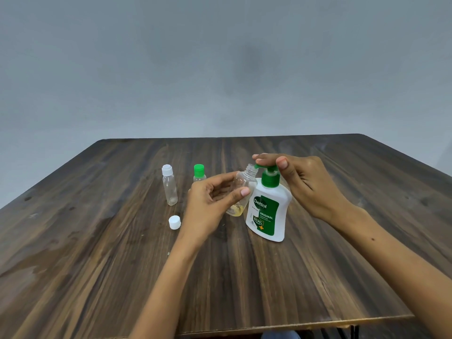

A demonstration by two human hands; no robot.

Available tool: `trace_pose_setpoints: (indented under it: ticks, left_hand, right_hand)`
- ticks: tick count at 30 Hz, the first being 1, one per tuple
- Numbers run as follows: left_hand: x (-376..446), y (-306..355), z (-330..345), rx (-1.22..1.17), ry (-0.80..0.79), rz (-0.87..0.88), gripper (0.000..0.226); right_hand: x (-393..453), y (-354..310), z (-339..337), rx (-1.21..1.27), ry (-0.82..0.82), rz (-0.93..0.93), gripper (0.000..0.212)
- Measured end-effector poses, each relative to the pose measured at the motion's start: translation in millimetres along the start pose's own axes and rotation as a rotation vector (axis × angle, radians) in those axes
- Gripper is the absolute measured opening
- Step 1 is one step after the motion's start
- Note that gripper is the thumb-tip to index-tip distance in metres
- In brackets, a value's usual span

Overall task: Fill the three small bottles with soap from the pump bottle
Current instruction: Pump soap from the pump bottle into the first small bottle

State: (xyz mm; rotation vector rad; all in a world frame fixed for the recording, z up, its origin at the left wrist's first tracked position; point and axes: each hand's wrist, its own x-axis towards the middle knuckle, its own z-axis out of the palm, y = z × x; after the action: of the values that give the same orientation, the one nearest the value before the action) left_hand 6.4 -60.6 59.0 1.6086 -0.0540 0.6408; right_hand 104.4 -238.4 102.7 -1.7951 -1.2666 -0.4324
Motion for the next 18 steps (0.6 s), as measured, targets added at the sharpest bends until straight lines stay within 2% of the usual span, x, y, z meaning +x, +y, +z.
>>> trace_pose_setpoints:
  ticks: [18]
  left_hand:
    - [-0.4,-1.3,2.3,-0.019,-0.016,-0.014,0.047]
  right_hand:
    - [1.4,-1.3,-1.9,-0.027,0.015,-0.025,0.076]
